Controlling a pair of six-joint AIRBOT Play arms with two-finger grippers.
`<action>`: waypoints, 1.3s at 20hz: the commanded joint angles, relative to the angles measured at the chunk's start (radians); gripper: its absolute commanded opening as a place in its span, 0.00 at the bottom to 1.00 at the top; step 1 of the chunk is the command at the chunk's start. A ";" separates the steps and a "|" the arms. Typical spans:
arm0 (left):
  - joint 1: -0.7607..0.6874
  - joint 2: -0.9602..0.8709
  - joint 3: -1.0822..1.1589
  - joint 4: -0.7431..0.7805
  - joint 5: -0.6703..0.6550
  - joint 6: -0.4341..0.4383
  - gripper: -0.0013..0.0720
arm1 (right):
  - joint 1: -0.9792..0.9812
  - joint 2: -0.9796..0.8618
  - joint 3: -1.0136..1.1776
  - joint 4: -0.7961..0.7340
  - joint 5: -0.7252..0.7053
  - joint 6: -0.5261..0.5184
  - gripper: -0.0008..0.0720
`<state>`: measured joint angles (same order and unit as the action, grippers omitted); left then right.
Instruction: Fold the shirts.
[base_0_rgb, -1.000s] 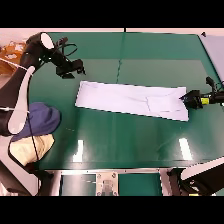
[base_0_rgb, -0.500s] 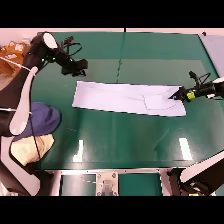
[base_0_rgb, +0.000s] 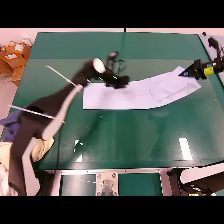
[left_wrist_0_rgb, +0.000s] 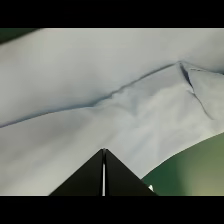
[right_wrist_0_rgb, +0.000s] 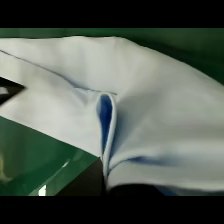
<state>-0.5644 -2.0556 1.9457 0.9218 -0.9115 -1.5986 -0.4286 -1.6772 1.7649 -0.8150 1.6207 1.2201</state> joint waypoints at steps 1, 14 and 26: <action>-0.121 -0.116 0.001 -0.193 0.233 0.037 0.04 | 0.060 0.096 0.029 0.030 0.052 0.114 0.04; 0.086 -0.098 0.122 -0.336 -0.250 0.105 0.04 | 0.180 0.113 0.029 0.030 0.040 0.170 0.04; 0.510 0.309 0.121 -0.008 -0.596 0.204 0.04 | 0.760 0.030 0.026 0.013 -0.418 0.368 0.04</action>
<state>-0.1291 -1.7981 2.0655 0.8925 -1.4223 -1.4460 0.1509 -1.5990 1.7916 -0.7887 1.4113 1.5352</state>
